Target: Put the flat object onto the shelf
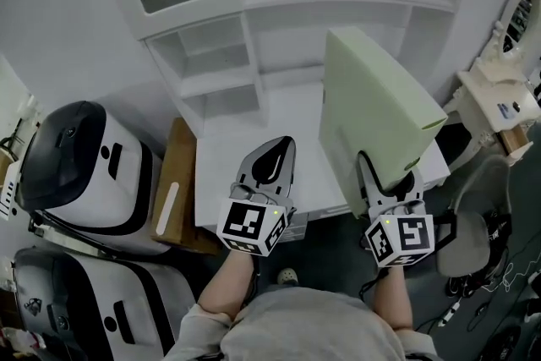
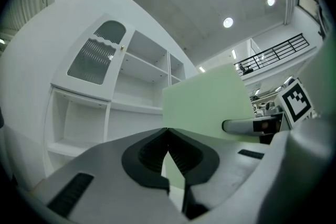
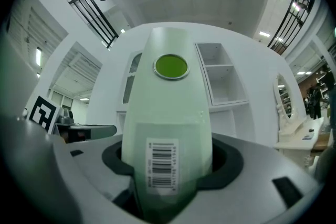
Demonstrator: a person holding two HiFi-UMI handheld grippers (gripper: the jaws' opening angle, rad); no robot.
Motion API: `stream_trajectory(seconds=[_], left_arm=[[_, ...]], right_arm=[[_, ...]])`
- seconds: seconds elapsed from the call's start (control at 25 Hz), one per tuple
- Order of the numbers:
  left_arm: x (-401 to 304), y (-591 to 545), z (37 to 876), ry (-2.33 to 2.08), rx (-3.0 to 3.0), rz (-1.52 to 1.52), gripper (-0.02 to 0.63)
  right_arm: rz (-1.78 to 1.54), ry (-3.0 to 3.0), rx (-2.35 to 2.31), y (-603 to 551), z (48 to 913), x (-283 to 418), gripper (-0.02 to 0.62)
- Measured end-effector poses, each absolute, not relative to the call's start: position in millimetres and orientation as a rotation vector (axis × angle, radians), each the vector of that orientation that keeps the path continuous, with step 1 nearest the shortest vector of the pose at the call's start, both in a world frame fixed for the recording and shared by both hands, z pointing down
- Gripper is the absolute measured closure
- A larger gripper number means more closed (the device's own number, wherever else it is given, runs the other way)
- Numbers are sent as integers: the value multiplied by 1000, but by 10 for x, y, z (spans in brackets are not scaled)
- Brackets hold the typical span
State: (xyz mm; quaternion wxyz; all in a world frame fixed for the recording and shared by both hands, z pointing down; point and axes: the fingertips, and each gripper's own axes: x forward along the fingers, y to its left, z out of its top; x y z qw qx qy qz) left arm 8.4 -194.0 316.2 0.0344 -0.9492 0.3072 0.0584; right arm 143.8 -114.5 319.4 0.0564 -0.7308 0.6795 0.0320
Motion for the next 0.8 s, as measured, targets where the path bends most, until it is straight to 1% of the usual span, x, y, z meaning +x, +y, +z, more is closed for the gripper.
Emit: stream_trajectory(seconds=[0.48, 0.68, 0.8], left_arm=[[-26, -2281, 3232, 806, -2963, 181, 591], [33, -2399, 3234, 784, -2974, 182, 591], [74, -2474, 3223, 782, -2973, 184, 591]], right_arm=[[143, 1982, -2321, -1363, 3240, 1231, 310], [197, 1983, -2369, -1468, 3202, 1313, 310], [284, 2001, -2432, -1559, 3114, 1410, 308]])
